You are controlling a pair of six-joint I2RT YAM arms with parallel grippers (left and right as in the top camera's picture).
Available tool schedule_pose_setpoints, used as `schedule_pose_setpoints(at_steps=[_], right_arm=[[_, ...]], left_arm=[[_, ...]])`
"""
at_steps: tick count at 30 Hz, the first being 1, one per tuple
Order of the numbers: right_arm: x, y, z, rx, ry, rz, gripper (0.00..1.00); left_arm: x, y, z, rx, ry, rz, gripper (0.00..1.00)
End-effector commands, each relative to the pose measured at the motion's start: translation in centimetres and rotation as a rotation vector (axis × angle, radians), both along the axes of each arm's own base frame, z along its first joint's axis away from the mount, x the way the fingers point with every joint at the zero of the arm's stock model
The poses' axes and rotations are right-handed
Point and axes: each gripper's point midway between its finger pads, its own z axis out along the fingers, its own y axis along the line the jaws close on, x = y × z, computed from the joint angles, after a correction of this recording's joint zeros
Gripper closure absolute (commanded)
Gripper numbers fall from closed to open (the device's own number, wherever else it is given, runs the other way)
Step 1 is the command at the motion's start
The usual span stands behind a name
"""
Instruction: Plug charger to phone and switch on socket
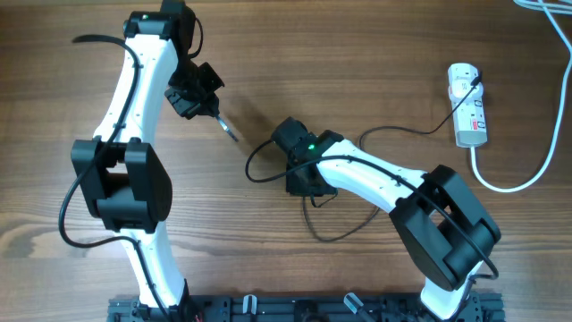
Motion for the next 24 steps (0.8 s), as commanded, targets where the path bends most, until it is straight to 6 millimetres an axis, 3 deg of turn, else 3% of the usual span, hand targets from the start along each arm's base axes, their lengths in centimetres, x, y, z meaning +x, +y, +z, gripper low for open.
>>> schedule_pose_setpoints(at_steps=[1,4,5,8,11,13,15,18,21,24], right_arm=[[-1.0,-0.6,-1.8,-0.035,0.052,0.003,0.91],[-0.9,-0.5,-1.8,-0.032,0.046,0.027,0.96],[-0.8,-0.4,-1.7,-0.028,0.041,0.055,0.96],[-0.9,0.4,0.0,0.026,0.026,0.127,0.96],[-1.3,2.0,4.4,0.158,-0.023,0.219,0.96],[-2.2,3.0,9.8,0.293,-0.09,0.29,0.96],[-2.9,2.9,13.8,0.363,-0.16,0.315,0.96],[-3.8,2.0,18.7,0.434,-0.266,0.326,0.96],[-4.4,1.4,20.9,0.466,-0.324,0.33,0.96],[-4.3,0.2,21.2,0.419,-0.35,0.31,0.96]], left_arm=[[0.1,0.3,1.4,0.006,-0.035,0.018,0.96],[0.2,-0.1,1.5,-0.017,-0.039,-0.001,0.96],[0.4,-1.1,1.8,-0.082,-0.063,-0.061,0.96],[0.9,-6.7,4.7,-0.448,-0.217,-0.332,0.96],[1.4,-9.9,7.9,-0.694,-0.35,-0.436,0.96],[1.9,-11.9,11.3,-0.906,-0.467,-0.484,0.96],[2.0,-12.9,13.5,-1.033,-0.532,-0.512,0.96],[1.1,-14.8,15.3,-1.122,-0.6,-0.607,0.96],[-0.6,-16.9,16.3,-1.133,-0.629,-0.705,0.96],[-1.7,-17.7,17.2,-1.066,-0.663,-0.768,0.96]])
